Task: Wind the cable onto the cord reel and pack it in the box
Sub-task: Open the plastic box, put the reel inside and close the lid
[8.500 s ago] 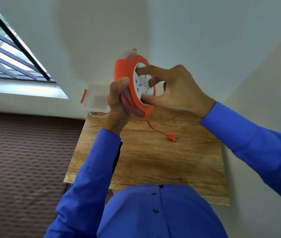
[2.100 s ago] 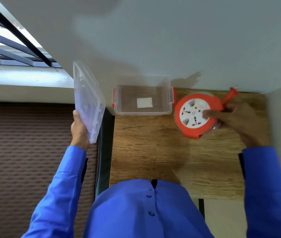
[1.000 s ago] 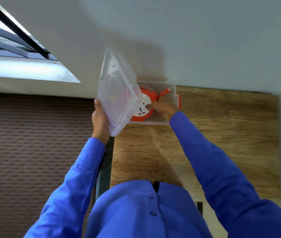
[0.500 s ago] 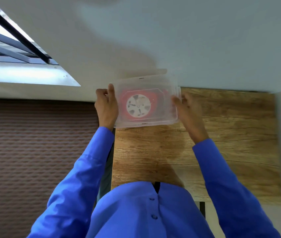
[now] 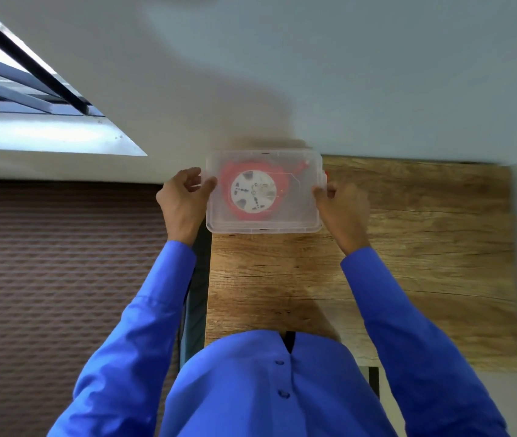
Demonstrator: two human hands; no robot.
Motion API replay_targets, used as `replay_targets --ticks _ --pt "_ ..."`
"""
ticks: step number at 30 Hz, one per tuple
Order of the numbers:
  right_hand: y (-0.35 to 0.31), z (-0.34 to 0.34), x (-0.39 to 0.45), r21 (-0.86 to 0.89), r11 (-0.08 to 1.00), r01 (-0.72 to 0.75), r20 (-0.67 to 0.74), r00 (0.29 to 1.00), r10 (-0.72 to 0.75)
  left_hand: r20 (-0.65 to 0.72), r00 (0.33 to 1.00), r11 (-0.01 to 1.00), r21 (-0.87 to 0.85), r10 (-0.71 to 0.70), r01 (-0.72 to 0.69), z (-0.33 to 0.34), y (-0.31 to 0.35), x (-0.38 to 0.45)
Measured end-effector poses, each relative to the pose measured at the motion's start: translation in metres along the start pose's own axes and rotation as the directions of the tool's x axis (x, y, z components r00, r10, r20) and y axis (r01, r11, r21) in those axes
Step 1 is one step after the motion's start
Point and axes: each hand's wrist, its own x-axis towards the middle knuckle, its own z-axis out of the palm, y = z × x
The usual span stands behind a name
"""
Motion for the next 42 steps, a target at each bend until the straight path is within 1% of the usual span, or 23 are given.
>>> replay_targets --ticks 5,8,11,15,16,18,19,21,23,25,26,27,28,29,30,31,32,33,35,36,37,39,42 --pt "-0.004 0.005 0.006 -0.102 0.995 -0.007 -0.026 1.0 0.005 -0.011 1.0 1.0 -0.024 -0.012 0.012 0.004 -0.009 0.005" --pt "-0.008 0.007 0.013 -0.099 0.995 -0.01 -0.03 1.0 0.007 -0.031 0.999 0.999 -0.026 -0.025 0.024 0.01 -0.006 0.011" --pt "-0.01 0.007 0.023 -0.045 0.998 -0.046 -0.008 0.999 0.046 -0.039 0.998 0.999 -0.034 -0.039 0.038 0.015 -0.003 0.016" --pt "-0.011 0.001 0.039 0.122 0.989 -0.083 -0.009 0.996 0.084 -0.005 0.999 0.993 -0.102 -0.054 0.053 0.025 0.009 0.026" --pt "-0.008 -0.001 0.044 0.223 0.967 -0.126 0.019 0.992 0.125 0.003 0.998 0.991 -0.121 -0.062 0.062 0.027 0.011 0.029" --pt "0.0 -0.006 0.051 0.469 0.848 -0.247 0.16 0.968 0.193 0.014 0.996 0.984 -0.156 -0.084 0.085 0.028 0.011 0.035" --pt "0.005 -0.007 0.053 0.539 0.794 -0.281 0.218 0.957 0.19 0.026 0.995 0.977 -0.186 -0.097 0.1 0.027 0.008 0.036" --pt "0.016 -0.006 0.052 0.586 0.736 -0.338 0.299 0.935 0.191 0.093 0.986 0.95 -0.27 -0.136 0.156 0.026 0.001 0.036" --pt "0.025 -0.004 0.05 0.587 0.671 -0.452 0.431 0.877 0.213 0.204 0.964 0.919 -0.32 -0.169 0.228 0.024 -0.006 0.037" --pt "0.03 -0.003 0.048 0.562 0.648 -0.513 0.552 0.817 0.167 0.364 0.908 0.867 -0.36 -0.209 0.344 0.023 -0.01 0.039" --pt "0.031 -0.002 0.049 0.566 0.644 -0.514 0.568 0.809 0.147 0.465 0.857 0.832 -0.37 -0.22 0.414 0.023 -0.011 0.038" --pt "0.032 -0.002 0.049 0.585 0.632 -0.508 0.558 0.818 0.141 0.556 0.801 0.798 -0.369 -0.221 0.476 0.022 -0.012 0.036" --pt "0.033 -0.001 0.049 0.614 0.614 -0.495 0.531 0.835 0.143 0.612 0.758 0.776 -0.357 -0.226 0.52 0.021 -0.013 0.034" --pt "0.032 0.001 0.049 0.646 0.597 -0.477 0.496 0.856 0.147 0.63 0.738 0.766 -0.344 -0.241 0.544 0.019 -0.014 0.032" --pt "0.03 0.002 0.048 0.676 0.584 -0.45 0.451 0.879 0.155 0.621 0.743 0.766 -0.342 -0.25 0.544 0.017 -0.015 0.03" --pt "0.028 0.004 0.047 0.697 0.589 -0.409 0.39 0.905 0.167 0.592 0.766 0.77 -0.358 -0.251 0.528 0.016 -0.016 0.029" --pt "0.026 0.007 0.047 0.693 0.63 -0.349 0.305 0.935 0.182 0.551 0.8 0.772 -0.393 -0.238 0.5 0.015 -0.017 0.028" --pt "0.023 0.009 0.047 0.65 0.71 -0.271 0.2 0.962 0.184 0.503 0.838 0.783 -0.425 -0.213 0.455 0.015 -0.017 0.028" --pt "0.018 0.013 0.045 0.456 0.883 -0.112 0.004 0.992 0.124 0.353 0.923 0.865 -0.402 -0.156 0.3 0.016 -0.016 0.027" --pt "0.015 0.014 0.044 0.353 0.934 -0.063 -0.056 0.995 0.088 0.257 0.958 0.916 -0.341 -0.125 0.211 0.019 -0.016 0.024" --pt "0.013 0.016 0.043 0.278 0.96 -0.042 -0.088 0.994 0.069 0.167 0.982 0.953 -0.27 -0.094 0.137 0.021 -0.017 0.022" --pt "0.01 0.019 0.043 0.19 0.98 -0.055 -0.13 0.988 0.081 0.035 0.999 0.991 -0.134 -0.018 0.023 0.025 -0.017 0.017" --pt "-0.002 0.024 0.039 0.022 0.994 -0.11 -0.18 0.977 0.112 -0.026 0.999 0.998 -0.053 0.042 -0.043 0.025 -0.016 0.012"
